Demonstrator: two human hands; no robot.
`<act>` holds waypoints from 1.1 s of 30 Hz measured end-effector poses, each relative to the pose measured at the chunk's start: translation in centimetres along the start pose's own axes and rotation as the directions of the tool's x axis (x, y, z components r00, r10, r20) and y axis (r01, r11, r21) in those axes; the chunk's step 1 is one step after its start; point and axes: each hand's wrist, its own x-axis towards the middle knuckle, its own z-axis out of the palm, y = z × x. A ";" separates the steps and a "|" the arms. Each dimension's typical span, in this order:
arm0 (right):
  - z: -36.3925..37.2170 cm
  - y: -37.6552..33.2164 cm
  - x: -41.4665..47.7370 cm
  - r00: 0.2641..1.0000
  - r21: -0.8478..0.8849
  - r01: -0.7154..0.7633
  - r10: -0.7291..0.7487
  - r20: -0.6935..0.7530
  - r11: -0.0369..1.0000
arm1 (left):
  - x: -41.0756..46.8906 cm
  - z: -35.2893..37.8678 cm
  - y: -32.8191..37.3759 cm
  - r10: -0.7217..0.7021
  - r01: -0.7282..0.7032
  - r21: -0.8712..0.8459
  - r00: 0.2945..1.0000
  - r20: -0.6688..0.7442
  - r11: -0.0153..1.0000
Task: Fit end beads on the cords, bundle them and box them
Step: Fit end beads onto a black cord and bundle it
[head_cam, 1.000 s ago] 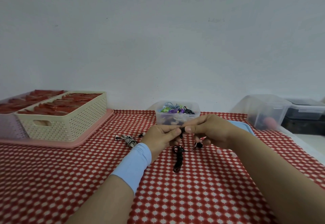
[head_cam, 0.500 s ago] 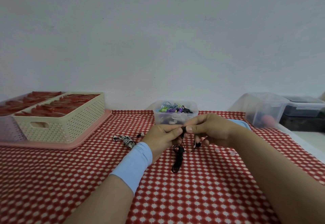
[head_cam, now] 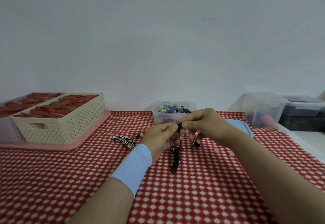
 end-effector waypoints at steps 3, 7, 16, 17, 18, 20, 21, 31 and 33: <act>-0.2 -0.2 -0.2 0.999 -0.005 -0.027 0.027 0.023 1.000 | -0.1 0.0 0.1 0.029 -0.030 0.036 0.999 0.017 0.999; -0.6 -0.4 -0.4 0.991 -0.012 -0.118 0.119 0.068 0.993 | -0.1 -0.2 0.2 0.031 -0.035 0.103 0.999 0.040 0.994; 0.2 0.0 -0.2 0.998 -0.034 -0.058 0.057 -0.024 0.998 | 0.0 -0.1 0.0 0.035 -0.035 0.072 0.999 -0.006 0.997; 0.2 0.1 -0.2 0.998 -0.041 -0.054 0.052 -0.028 0.998 | 0.1 -0.2 0.0 0.041 -0.039 0.075 0.999 -0.025 0.996; 0.2 0.1 -0.1 0.998 -0.047 -0.049 0.047 -0.029 0.998 | 0.1 -0.2 -0.1 0.048 -0.045 0.077 0.998 -0.044 0.996; 0.2 0.1 -0.1 0.999 -0.063 -0.030 0.029 -0.023 0.998 | 0.1 -0.2 -0.1 0.052 -0.047 0.066 0.996 -0.073 0.997; 0.2 0.0 0.0 1.000 -0.071 -0.020 0.018 -0.021 0.997 | 0.1 -0.2 -0.1 0.047 -0.042 0.059 0.995 -0.083 0.997; 0.2 -0.1 0.2 0.997 -0.193 0.057 -0.064 -0.032 0.979 | -0.2 -0.2 0.3 -0.029 0.032 0.041 0.997 -0.077 0.999; 0.4 -0.1 0.3 0.995 -0.245 0.077 -0.090 -0.040 0.966 | -0.2 -0.3 0.4 -0.038 0.041 0.040 0.997 -0.068 0.998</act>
